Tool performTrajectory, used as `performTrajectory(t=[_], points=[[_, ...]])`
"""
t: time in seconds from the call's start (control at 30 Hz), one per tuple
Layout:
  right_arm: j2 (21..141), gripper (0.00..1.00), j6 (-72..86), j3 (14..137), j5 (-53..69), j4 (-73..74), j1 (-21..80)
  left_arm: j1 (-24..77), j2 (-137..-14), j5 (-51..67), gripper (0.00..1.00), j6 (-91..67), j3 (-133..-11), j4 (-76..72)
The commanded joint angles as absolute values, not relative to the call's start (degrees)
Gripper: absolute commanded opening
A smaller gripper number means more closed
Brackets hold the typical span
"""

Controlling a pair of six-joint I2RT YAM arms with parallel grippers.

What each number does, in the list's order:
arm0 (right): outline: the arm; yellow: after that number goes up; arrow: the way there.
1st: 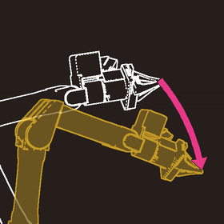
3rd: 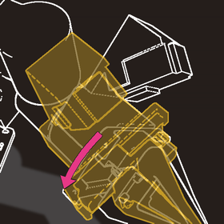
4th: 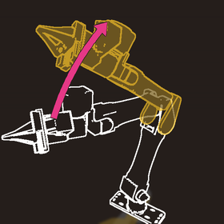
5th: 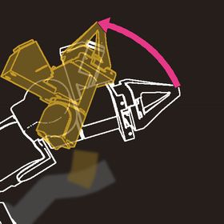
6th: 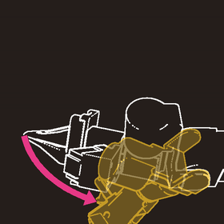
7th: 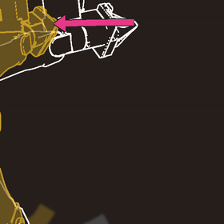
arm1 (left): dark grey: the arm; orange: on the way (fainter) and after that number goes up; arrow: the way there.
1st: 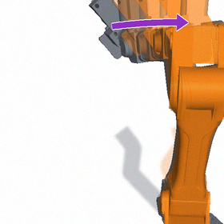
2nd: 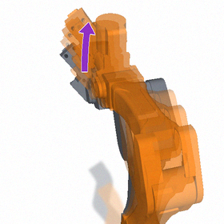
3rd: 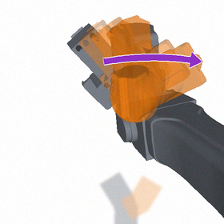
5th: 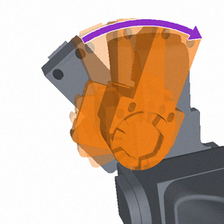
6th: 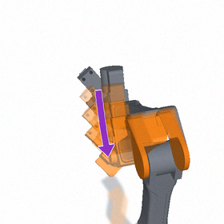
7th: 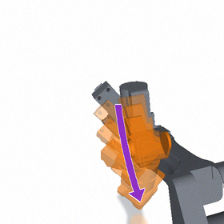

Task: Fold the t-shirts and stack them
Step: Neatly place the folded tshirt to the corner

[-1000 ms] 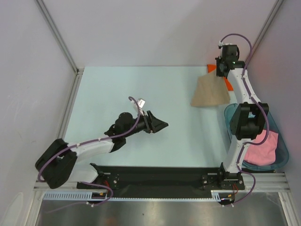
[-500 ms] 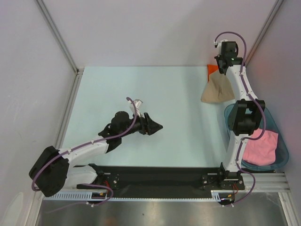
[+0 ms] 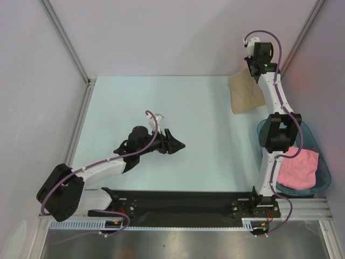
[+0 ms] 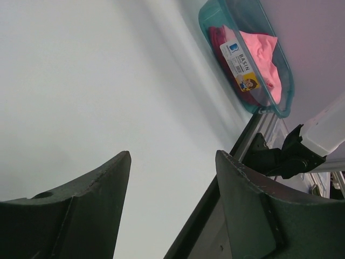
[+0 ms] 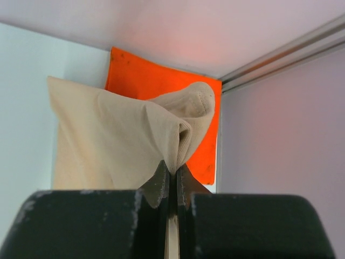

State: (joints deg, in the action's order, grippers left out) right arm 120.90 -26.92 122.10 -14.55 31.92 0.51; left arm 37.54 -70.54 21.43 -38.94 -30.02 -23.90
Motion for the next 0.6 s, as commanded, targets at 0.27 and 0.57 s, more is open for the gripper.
performTrajectory(t=[0.27, 0.57], points=[[125.94, 0.00, -29.71, 132.35, -15.73, 26.10, 0.44, 36.04, -73.38, 24.43, 0.70, -38.58, -31.99, -26.54], [128.06, 0.00, -30.68, 134.56, -17.93, 26.89, -1.23, 35.51, -76.20, 26.10, 0.69, -39.55, -32.43, -28.21]])
